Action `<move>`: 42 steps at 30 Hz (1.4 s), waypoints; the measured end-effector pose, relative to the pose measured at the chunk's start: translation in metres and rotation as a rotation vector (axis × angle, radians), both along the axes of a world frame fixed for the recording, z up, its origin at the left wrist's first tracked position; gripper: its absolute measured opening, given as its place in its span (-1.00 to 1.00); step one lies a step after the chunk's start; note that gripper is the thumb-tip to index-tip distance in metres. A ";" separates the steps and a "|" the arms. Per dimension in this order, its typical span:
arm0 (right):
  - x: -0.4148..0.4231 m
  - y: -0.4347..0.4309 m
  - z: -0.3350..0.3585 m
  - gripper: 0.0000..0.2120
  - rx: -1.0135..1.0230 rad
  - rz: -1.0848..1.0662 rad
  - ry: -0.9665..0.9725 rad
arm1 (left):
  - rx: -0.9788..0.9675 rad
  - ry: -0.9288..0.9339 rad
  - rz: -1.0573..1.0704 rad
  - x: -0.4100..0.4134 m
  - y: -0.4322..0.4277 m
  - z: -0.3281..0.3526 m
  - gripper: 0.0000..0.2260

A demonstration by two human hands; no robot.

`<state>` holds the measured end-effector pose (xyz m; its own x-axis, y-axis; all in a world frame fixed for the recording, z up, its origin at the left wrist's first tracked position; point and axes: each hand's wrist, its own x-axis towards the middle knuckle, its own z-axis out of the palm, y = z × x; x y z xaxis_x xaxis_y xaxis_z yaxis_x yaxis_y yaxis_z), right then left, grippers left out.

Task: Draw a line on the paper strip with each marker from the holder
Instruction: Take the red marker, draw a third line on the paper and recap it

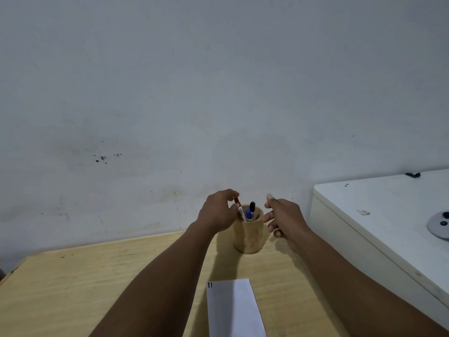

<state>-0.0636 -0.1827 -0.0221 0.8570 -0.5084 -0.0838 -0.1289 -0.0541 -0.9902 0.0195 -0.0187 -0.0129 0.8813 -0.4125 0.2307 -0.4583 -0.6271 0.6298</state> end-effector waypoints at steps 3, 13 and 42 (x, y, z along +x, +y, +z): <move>-0.002 0.003 0.003 -0.68 0.009 0.009 0.006 | -0.048 -0.033 0.077 0.002 0.000 0.007 -0.91; -0.027 0.063 0.041 -0.49 0.176 0.284 0.102 | -0.404 -0.204 0.201 -0.031 0.042 0.063 -0.86; -0.064 0.105 -0.024 -0.86 0.119 0.189 -0.068 | 0.074 0.159 0.133 -0.102 0.158 -0.079 -0.89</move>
